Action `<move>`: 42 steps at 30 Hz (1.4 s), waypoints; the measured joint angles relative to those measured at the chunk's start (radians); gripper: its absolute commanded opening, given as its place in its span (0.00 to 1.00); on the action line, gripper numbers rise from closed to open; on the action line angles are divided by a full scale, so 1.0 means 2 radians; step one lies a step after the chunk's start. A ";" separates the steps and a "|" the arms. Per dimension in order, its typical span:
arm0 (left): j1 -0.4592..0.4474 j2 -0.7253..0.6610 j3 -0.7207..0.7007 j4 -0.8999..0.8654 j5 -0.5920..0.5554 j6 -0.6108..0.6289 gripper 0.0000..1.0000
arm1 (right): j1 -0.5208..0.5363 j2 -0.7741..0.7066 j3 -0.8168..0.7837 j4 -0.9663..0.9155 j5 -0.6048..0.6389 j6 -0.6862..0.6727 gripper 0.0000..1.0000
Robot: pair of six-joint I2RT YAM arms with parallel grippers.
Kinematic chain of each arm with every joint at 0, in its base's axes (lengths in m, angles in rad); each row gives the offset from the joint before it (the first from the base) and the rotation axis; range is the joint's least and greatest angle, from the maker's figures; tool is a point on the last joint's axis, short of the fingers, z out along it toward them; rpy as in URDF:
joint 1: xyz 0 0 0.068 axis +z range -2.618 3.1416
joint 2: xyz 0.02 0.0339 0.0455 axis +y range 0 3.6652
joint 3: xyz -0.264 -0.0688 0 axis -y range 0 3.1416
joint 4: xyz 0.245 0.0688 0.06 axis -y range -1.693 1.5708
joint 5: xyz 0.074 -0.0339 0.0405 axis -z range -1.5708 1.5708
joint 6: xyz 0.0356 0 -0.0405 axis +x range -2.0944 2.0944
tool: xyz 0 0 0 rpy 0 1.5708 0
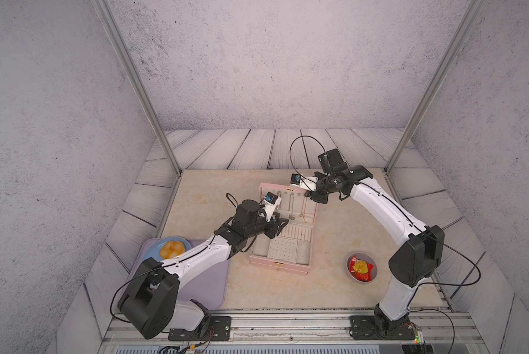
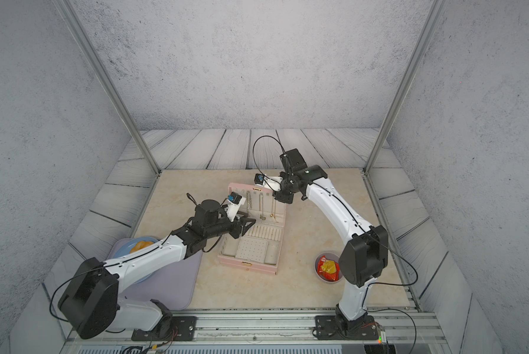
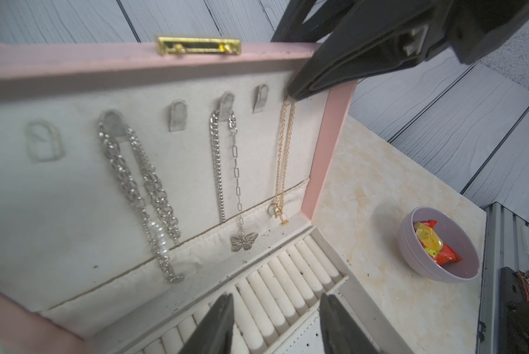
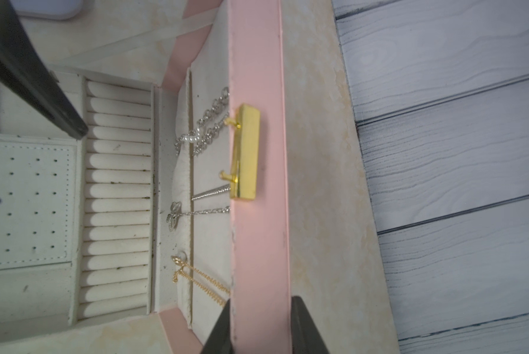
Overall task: Put jewelry chain into jewelry box
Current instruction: Close the fastener on the jewelry box, then open the storage slot of the jewelry box.
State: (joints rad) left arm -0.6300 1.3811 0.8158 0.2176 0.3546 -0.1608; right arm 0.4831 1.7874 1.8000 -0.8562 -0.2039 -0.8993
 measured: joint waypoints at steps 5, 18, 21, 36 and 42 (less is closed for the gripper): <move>0.000 0.000 0.000 0.000 0.000 0.000 0.51 | 0.000 0.009 0.009 0.000 0.004 -0.007 0.00; 0.001 0.008 0.000 0.000 0.002 0.047 0.51 | 0.002 0.002 0.001 0.022 0.023 0.016 0.56; 0.003 0.017 0.002 -0.002 0.006 0.088 0.50 | 0.002 -0.015 -0.009 0.050 0.029 0.040 0.64; 0.004 0.105 0.014 0.047 -0.032 0.331 0.47 | 0.008 -0.295 -0.316 0.313 0.042 0.480 0.63; 0.005 0.128 0.027 0.066 -0.059 0.384 0.47 | 0.026 -0.307 -0.400 0.317 0.021 0.547 0.63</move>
State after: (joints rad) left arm -0.6209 1.6375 0.8703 0.3496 0.2367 0.6079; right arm 0.5343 1.1732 1.0008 -0.2226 -0.1616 0.1947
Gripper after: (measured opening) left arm 0.469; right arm 0.628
